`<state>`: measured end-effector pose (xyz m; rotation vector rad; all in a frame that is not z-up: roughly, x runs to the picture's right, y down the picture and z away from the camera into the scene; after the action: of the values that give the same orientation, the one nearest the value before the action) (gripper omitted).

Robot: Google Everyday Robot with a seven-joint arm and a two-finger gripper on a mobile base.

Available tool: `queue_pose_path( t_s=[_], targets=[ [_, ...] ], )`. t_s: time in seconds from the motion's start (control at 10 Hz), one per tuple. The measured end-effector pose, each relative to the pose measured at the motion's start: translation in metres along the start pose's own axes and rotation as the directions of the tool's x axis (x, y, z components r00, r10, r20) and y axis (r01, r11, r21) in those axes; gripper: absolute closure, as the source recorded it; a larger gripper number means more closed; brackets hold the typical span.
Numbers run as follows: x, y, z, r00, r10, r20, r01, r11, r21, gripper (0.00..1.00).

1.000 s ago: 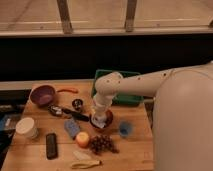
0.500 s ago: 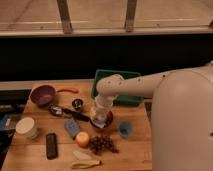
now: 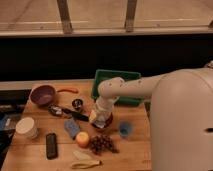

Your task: Place towel in paper cup

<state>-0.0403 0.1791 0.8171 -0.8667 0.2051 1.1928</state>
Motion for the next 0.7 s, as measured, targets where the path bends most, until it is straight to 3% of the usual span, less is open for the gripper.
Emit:
queue_pose_path(
  t_s=[0.2,0.6,0.7],
  targets=[
    [0.0037,-0.0048,0.0050,1.000,0.015,-0.007,-0.015,1.000,-0.007,0.54],
    [0.0033,-0.0068,0.0053,1.000,0.020,0.000,-0.020,1.000,-0.012,0.94],
    [0.0021,-0.0065,0.0027,1.000,0.017,0.006,-0.017,1.000,-0.013,0.99]
  ],
)
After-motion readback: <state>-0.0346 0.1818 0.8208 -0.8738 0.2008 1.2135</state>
